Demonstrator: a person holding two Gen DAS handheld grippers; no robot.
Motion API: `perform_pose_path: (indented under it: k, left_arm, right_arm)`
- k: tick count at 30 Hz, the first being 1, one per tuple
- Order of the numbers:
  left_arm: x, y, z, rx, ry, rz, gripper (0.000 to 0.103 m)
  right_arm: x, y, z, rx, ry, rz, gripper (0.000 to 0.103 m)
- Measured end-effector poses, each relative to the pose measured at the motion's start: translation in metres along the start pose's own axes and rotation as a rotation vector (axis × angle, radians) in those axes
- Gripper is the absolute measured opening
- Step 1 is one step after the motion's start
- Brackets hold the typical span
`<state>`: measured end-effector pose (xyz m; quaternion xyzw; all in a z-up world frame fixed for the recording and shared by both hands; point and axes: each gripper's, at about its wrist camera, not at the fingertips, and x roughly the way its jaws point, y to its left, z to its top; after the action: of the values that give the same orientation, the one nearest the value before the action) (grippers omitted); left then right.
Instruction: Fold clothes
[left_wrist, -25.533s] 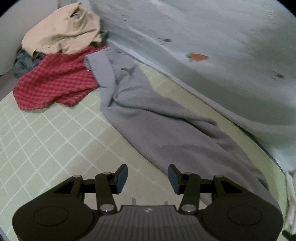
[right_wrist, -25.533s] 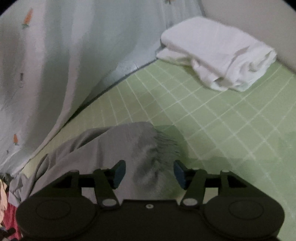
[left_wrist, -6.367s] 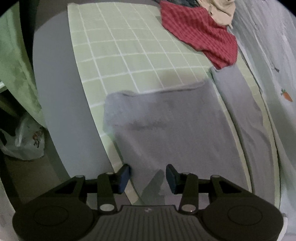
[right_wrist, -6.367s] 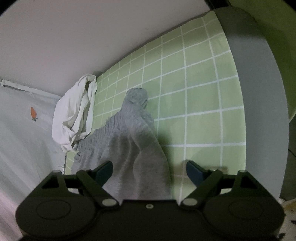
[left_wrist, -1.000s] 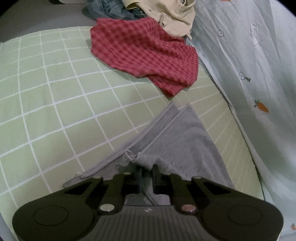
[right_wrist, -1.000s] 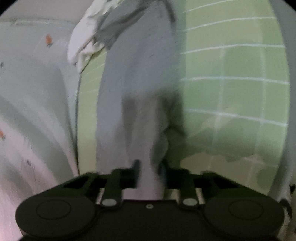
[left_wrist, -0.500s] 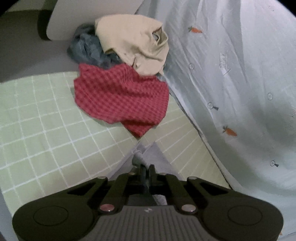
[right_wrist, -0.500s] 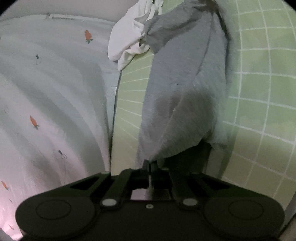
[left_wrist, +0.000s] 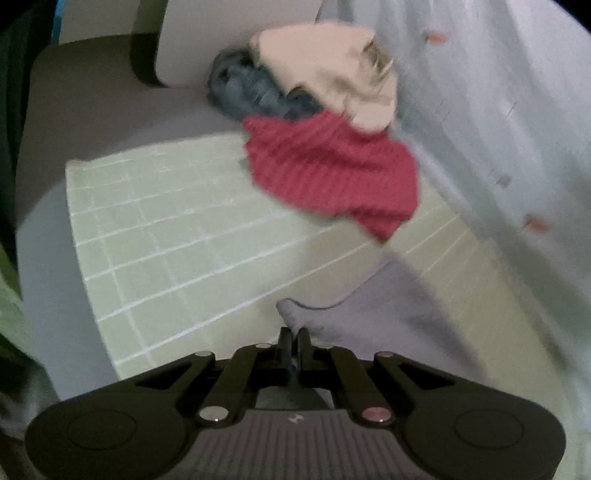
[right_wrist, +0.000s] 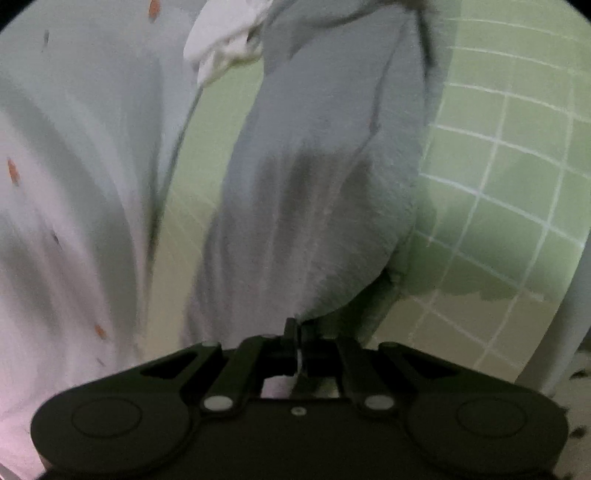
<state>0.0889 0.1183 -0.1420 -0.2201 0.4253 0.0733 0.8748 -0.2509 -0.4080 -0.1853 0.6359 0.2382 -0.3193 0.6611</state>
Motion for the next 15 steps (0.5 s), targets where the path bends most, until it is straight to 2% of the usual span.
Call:
perform_pose_path:
  k: [2,4,6,8,10,11,15]
  left_arm:
    - [0.000,0.000,-0.001,-0.016,-0.012,0.047,0.005]
    - [-0.010,0.003,-0.001,-0.056,-0.049,0.048,0.020]
    - [-0.019,0.002,-0.003,-0.074,-0.064,0.027,0.023]
    - [-0.024,-0.008,-0.006,-0.042,-0.058,0.010,0.024]
    - [-0.026,-0.026,-0.014,0.015,-0.042,0.000,0.032]
    - [-0.025,-0.036,-0.019,0.036,-0.028,-0.013,0.033]
    - [-0.015,-0.076,-0.053,0.090,0.065,-0.090,0.038]
  right_arm:
    - [0.005,0.003,0.001,-0.054,0.025,-0.062,0.010]
    - [0.000,0.004,0.002,-0.095,0.007,-0.087,0.031]
    - [-0.012,0.005,0.005,-0.138,-0.037,-0.098,0.040]
    - [-0.022,0.005,0.010,-0.177,-0.082,-0.115,0.040]
    - [-0.032,0.001,0.020,-0.195,-0.127,-0.132,0.044]
    - [-0.037,-0.002,0.026,-0.195,-0.150,-0.139,0.045]
    - [-0.048,-0.022,0.059,-0.111,-0.241,-0.146,0.052]
